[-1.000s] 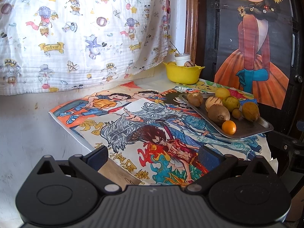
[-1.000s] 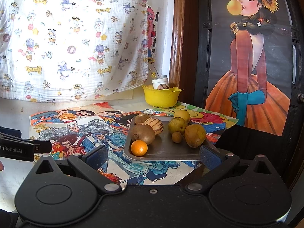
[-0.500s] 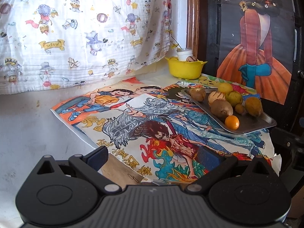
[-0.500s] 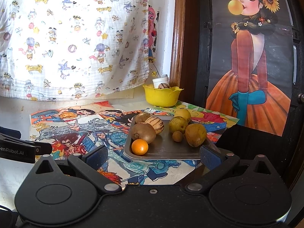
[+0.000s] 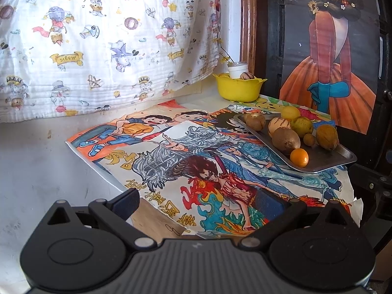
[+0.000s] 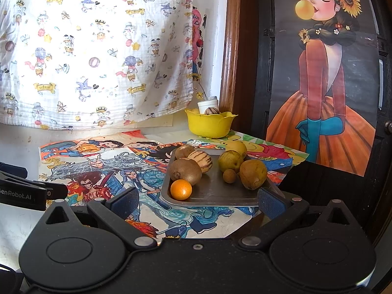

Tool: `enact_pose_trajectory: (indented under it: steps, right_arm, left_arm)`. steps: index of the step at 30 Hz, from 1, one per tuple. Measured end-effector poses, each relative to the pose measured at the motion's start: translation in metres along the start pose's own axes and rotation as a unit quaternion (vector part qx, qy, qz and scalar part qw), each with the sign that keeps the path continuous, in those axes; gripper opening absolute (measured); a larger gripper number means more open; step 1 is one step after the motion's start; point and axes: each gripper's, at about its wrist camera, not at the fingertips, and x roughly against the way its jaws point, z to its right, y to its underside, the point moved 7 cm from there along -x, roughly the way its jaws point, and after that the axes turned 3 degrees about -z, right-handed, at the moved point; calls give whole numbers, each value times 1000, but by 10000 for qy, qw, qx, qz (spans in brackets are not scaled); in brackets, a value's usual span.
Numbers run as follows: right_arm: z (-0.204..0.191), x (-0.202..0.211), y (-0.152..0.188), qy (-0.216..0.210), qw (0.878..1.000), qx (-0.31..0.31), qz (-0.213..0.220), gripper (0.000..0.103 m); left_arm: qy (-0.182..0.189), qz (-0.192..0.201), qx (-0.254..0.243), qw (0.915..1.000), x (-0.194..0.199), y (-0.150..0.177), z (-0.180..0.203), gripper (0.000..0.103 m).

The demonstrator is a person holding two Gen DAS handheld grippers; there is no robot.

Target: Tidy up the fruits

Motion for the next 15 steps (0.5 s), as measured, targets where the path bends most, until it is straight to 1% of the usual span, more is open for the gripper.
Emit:
enact_pose_trajectory:
  steps: [15]
  right_arm:
    - [0,0,0,-1,10000,8,-6,103]
  left_arm:
    - [-45,-89,54,9999,-3,1,-2,103]
